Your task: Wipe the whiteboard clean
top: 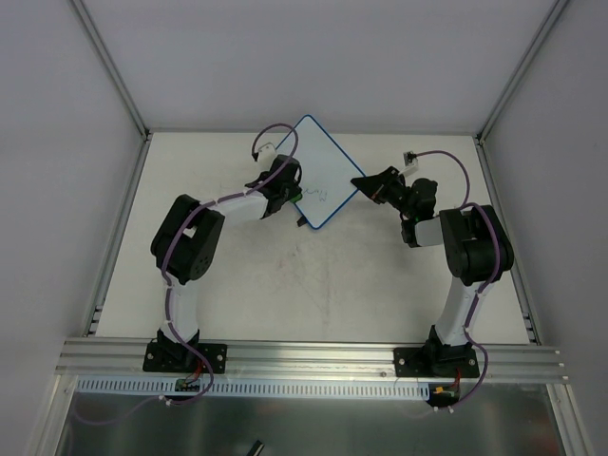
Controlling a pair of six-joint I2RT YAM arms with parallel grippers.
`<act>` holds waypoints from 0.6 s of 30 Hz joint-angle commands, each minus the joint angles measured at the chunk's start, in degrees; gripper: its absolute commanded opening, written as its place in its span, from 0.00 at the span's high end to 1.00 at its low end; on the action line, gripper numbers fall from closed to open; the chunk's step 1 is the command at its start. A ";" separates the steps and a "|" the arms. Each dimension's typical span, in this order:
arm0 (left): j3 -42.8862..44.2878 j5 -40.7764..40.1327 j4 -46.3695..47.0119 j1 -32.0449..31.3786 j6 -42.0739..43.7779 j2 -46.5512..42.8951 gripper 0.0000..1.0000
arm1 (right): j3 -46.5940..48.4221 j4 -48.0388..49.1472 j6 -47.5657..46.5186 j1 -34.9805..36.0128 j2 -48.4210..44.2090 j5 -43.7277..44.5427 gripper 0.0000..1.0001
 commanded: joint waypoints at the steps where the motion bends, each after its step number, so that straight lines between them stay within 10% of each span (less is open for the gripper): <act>1: -0.44 5.30 -2.99 -3.47 3.47 0.84 1.00 | 1.64 8.06 3.07 1.23 0.29 -4.74 1.00; 18: -3.17 27.18 11.86 -5.49 17.35 1.28 1.00 | 1.64 8.41 3.16 1.14 0.46 -4.83 1.00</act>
